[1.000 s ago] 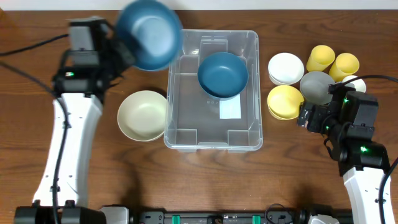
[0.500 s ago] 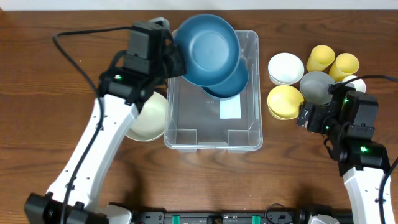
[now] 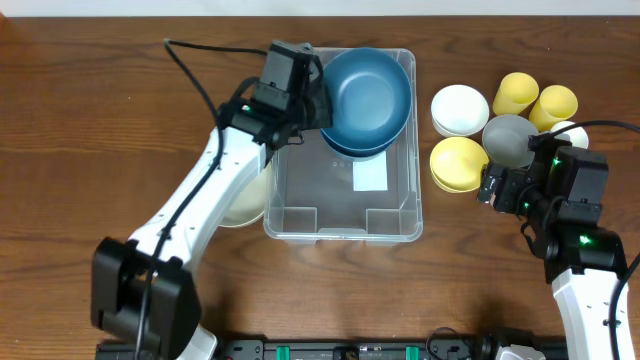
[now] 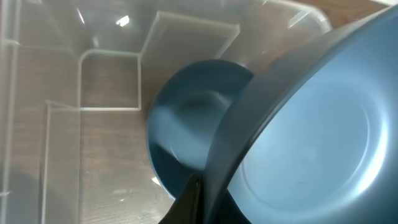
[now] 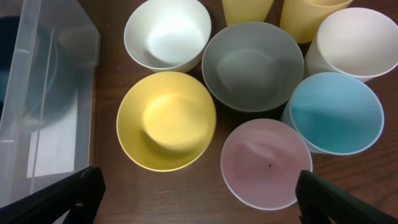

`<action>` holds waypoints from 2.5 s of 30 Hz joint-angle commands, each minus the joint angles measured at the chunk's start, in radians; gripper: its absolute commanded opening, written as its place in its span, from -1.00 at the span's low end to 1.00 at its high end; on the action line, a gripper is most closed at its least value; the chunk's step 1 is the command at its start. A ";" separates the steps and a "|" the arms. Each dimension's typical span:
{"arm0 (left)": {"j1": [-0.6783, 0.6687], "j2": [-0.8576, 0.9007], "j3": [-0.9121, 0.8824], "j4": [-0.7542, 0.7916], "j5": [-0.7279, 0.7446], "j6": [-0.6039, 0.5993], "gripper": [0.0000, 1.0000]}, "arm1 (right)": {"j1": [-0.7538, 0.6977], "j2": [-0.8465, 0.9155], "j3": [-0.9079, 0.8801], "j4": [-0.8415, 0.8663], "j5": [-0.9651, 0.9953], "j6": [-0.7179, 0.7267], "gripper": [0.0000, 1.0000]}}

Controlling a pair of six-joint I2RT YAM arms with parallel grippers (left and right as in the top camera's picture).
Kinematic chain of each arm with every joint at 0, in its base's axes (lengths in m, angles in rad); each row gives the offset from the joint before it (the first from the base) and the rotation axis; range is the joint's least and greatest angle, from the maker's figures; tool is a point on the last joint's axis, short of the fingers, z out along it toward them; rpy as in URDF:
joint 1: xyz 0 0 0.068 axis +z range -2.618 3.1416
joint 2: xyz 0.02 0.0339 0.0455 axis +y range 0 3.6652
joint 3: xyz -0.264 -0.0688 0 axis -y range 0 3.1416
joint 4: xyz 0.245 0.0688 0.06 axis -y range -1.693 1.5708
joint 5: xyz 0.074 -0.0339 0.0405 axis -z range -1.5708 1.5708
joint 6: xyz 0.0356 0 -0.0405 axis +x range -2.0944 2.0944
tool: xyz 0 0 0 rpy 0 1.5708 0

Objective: Pack container
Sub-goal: 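Lower the blue bowl onto the first bowl inside the container, then move the left gripper back to the cream bowl's rim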

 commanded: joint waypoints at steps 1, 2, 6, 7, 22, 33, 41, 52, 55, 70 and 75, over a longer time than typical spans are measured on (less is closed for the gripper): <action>-0.001 0.027 0.010 0.012 0.001 0.006 -0.88 | -0.004 -0.004 0.013 -0.001 -0.007 -0.007 0.99; -0.001 0.037 0.010 0.012 -0.002 0.006 -0.88 | -0.004 -0.004 0.013 -0.001 -0.007 -0.007 0.98; -0.001 0.073 0.010 0.024 -0.027 0.006 -0.88 | -0.004 -0.004 0.013 -0.001 -0.007 -0.007 0.99; -0.001 0.080 0.010 0.031 -0.028 0.006 -0.88 | -0.004 -0.004 0.013 -0.001 -0.007 -0.007 0.98; -0.001 0.088 0.010 0.039 -0.028 0.006 -0.66 | -0.004 -0.004 0.013 -0.001 -0.007 -0.007 0.98; -0.001 0.061 0.012 0.039 -0.028 0.007 -0.53 | -0.004 -0.004 0.013 -0.001 -0.007 -0.007 0.99; 0.002 -0.097 0.014 0.003 -0.059 0.006 -0.53 | -0.004 -0.004 0.013 -0.001 -0.007 -0.007 0.98; 0.120 -0.375 0.014 -0.402 -0.550 0.028 -0.43 | -0.004 -0.004 0.013 -0.001 -0.007 -0.007 0.98; 0.190 -0.402 0.014 -0.515 -0.549 0.004 -0.42 | -0.004 -0.004 0.013 -0.001 -0.007 -0.007 0.98; 0.406 -0.379 -0.208 -0.565 -0.359 -0.020 -0.10 | -0.004 -0.004 0.013 -0.001 -0.007 -0.007 0.99; 0.463 -0.379 -0.326 -0.480 -0.252 0.007 -0.10 | -0.004 -0.004 0.013 -0.001 -0.007 -0.007 0.98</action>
